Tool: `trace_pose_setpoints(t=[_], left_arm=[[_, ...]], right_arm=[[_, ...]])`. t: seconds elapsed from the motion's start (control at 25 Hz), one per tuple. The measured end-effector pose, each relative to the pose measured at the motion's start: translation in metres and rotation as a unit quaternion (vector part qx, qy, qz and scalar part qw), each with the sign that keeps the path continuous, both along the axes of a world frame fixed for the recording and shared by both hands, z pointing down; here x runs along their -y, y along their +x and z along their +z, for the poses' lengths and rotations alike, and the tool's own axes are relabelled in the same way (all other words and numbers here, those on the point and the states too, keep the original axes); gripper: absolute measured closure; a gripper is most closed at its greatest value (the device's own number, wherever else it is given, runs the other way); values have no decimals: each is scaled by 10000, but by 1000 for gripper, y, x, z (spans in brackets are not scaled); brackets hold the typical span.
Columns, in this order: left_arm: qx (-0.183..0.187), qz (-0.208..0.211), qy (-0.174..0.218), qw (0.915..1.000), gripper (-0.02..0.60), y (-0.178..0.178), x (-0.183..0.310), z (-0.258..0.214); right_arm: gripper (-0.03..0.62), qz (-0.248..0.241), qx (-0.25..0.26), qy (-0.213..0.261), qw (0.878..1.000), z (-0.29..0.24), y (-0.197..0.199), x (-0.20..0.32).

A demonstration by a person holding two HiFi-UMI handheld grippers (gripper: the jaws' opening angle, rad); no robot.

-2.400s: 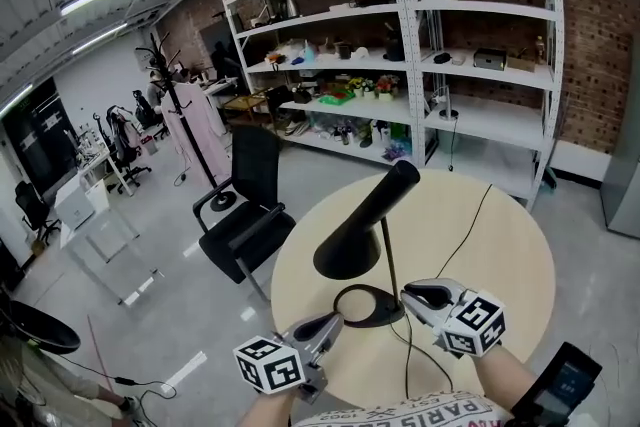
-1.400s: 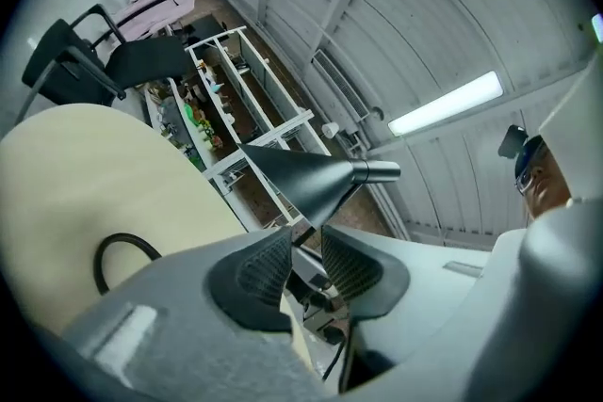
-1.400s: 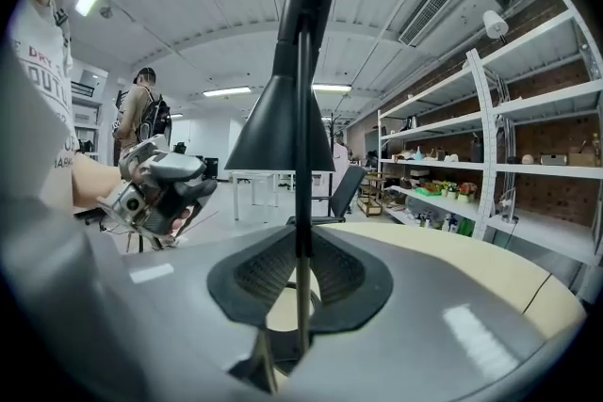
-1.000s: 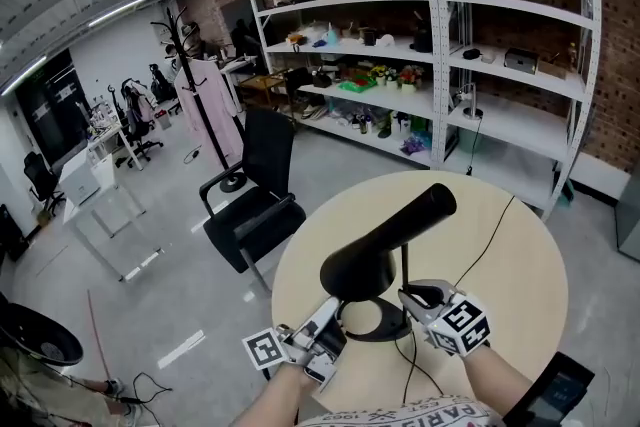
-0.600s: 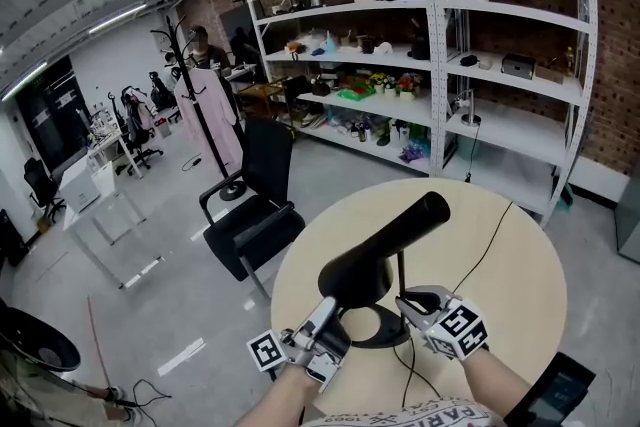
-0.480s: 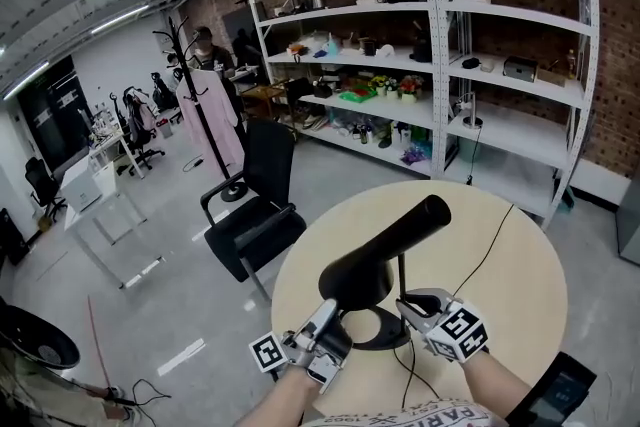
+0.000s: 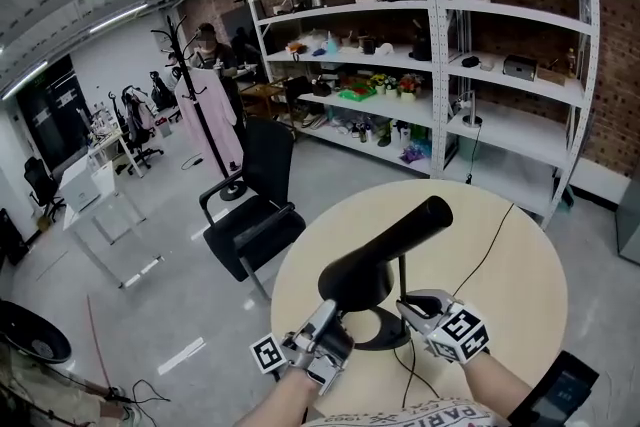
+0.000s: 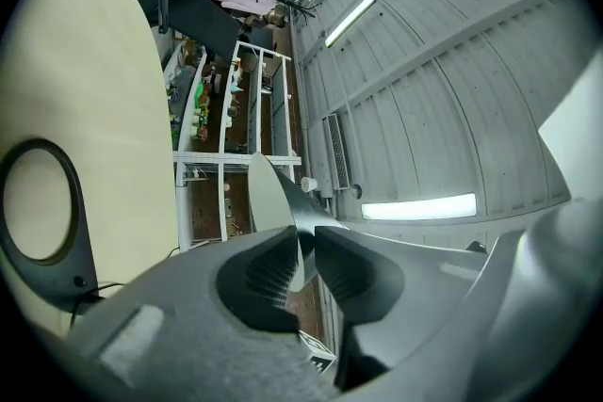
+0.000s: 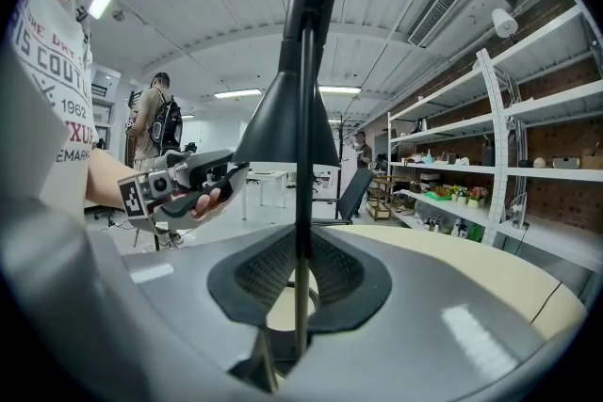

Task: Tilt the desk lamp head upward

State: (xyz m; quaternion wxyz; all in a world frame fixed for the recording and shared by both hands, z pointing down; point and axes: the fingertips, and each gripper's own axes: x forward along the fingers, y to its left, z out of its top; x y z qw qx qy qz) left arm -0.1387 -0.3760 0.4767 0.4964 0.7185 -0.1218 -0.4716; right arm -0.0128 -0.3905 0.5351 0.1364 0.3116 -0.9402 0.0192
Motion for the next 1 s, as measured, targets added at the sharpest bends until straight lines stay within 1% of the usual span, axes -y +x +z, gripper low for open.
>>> trace_pose_setpoints(t=[0.44,0.72,0.88,1.0], left_arm=[[-16,-71,53,10000,529,-12,2,-4],[-205,-78,28,9998,537,-16,9,-11],[-211,-136,69,9997,541,-21,12,-16],[-194,-162,123,9996,543,-25,16,-24]], right_arm=[[549,43,-11,1,10000,5,-3,-1],[549,39,-91,-27,9999,5,0,2],[549,-24,-139,-72,9999,5,1,3],[549,22,-128,-64,9999,3,2,4]])
